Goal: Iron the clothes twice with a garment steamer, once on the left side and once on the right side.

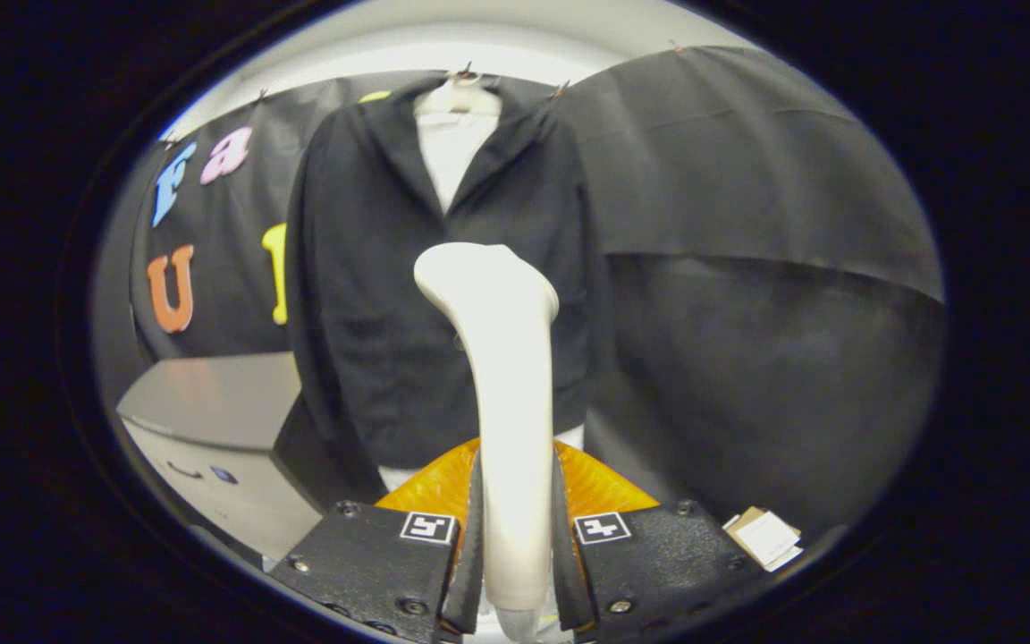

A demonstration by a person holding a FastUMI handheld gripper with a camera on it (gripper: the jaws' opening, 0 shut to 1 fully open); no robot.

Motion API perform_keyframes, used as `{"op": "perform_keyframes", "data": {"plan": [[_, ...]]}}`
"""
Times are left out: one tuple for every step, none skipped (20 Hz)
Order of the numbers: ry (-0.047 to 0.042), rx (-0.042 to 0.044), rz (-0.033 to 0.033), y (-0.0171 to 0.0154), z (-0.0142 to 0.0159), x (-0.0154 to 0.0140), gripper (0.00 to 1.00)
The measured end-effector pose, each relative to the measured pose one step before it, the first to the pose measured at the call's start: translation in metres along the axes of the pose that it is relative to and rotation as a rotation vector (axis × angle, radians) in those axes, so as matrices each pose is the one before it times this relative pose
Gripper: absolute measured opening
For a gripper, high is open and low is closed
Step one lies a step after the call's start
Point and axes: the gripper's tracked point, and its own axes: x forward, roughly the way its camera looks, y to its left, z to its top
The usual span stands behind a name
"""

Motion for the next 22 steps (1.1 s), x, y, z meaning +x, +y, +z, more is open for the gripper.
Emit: {"op": "perform_keyframes", "data": {"plan": [[-0.03289, 0.01113, -0.01242, -0.01215, 0.02133, -0.00381, 0.36], [-0.03892, 0.02253, -0.00836, -0.00783, 0.02036, -0.00262, 0.35], [-0.04408, 0.01759, -0.0052, -0.00554, 0.02012, -0.00101, 0.35], [-0.04414, 0.01291, 0.00103, -0.00538, 0.02286, -0.00062, 0.35], [-0.04066, 0.00428, 0.00927, -0.00193, 0.02069, -0.00065, 0.35], [-0.03568, 0.00417, 0.01385, -0.00117, 0.01682, 0.00336, 0.35], [-0.03594, 0.00158, 0.01077, -0.00292, 0.01362, 0.0066, 0.35], [-0.0275, -0.00058, 0.00632, -0.0028, 0.01453, 0.00894, 0.35], [-0.02772, 0.00228, 0.00827, -0.00182, 0.01195, 0.01224, 0.35], [-0.02655, -0.00065, 0.01172, -0.0008, 0.01355, 0.01066, 0.35], [-0.03126, 0.00052, 0.01262, -0.00044, 0.01167, 0.01321, 0.35], [-0.02408, -0.00636, 0.01181, -0.00034, 0.0112, 0.01305, 0.35], [-0.01125, -0.00667, 0.00927, -0.00182, 0.00677, 0.01251, 0.35], [-0.01458, 0.00112, 0.01029, 0.0, 0.00842, 0.01228, 0.35], [-0.0115, -0.00722, 0.00561, -0.00202, 0.00504, 0.01438, 0.35], [-0.01754, -0.01966, 0.0021, -0.00237, 0.00487, 0.01416, 0.35], [-0.01205, -0.02146, 0.003, -0.00214, 0.00317, 0.0137, 0.35], [-0.00437, -0.00644, 0.01413, 0.00005, 0.0052, 0.01214, 0.35], [0.01303, 0.00865, 0.02214, 0.00385, 0.00131, 0.01078, 0.35], [0.01555, 0.00964, 0.01579, 0.00239, 0.00049, 0.00864, 0.35], [0.00481, -0.00094, 0.01112, -0.00186, 0.00041, 0.01059, 0.35], [-0.00741, -0.01153, -0.00147, -0.00138, 0.00252, 0.00972, 0.35]]}}
